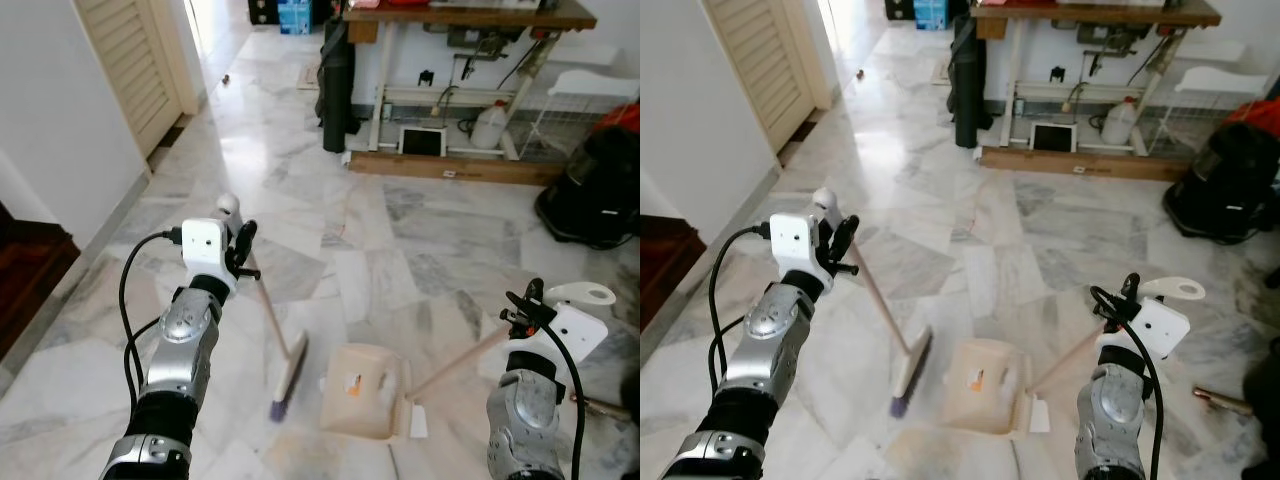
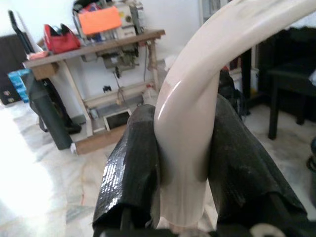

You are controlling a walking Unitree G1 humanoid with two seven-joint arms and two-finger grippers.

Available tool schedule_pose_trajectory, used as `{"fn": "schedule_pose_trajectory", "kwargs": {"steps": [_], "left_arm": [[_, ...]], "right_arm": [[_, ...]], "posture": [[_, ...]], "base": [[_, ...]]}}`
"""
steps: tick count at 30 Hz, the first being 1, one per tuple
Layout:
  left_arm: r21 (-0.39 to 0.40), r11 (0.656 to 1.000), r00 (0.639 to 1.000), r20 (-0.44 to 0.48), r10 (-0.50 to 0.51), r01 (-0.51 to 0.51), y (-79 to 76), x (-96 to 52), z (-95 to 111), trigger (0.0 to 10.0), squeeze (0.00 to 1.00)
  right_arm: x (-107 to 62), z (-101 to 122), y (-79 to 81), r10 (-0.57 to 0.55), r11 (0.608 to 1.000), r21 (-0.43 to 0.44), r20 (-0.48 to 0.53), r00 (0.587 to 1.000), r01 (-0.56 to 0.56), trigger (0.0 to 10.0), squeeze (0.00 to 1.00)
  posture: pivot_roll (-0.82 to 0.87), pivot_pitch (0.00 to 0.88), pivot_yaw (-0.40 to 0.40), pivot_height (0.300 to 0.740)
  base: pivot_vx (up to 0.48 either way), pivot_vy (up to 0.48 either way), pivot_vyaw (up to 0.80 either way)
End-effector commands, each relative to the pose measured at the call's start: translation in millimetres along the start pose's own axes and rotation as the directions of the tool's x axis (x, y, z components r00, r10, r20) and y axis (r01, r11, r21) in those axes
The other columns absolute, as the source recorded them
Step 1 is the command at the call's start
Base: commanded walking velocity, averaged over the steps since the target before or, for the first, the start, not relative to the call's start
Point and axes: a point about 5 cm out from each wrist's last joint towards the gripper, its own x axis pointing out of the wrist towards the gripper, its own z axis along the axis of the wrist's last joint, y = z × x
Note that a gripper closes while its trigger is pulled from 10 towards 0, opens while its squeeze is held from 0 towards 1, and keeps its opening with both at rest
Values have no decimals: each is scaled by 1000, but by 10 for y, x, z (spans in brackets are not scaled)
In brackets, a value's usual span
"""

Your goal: Sweep floor

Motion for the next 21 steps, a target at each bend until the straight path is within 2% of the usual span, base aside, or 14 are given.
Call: {"fn": "schedule_pose_trajectory", "kwargs": {"steps": [1,5,15,19,21], "left_arm": [[28,999,998,40,38,-39,105,-3,67,10000,0],[50,998,999,27,46,-47,140,-64,0,10000,0],[60,993,993,57,102,-105,194,13,10,10000,0],[55,995,995,64,79,-83,117,38,6,10000,0],[54,997,997,63,53,-56,50,33,-14,10000,0]], "right_arm": [[65,119,95,28,999,25,54,998,-30,10000,0],[82,147,134,43,999,22,59,997,-44,10000,0],[76,136,217,69,998,5,48,996,-70,10000,0],[75,129,272,92,996,-5,40,995,-92,10000,0],[77,137,302,110,994,-16,44,993,-109,10000,0]], "posture": [[148,0,-16,740],[152,0,-25,740],[163,0,-27,740],[157,0,-22,740],[159,0,-20,740]], "base": [[0,0,0],[0,0,0],[0,0,0],[0,0,0],[0,0,538]]}}
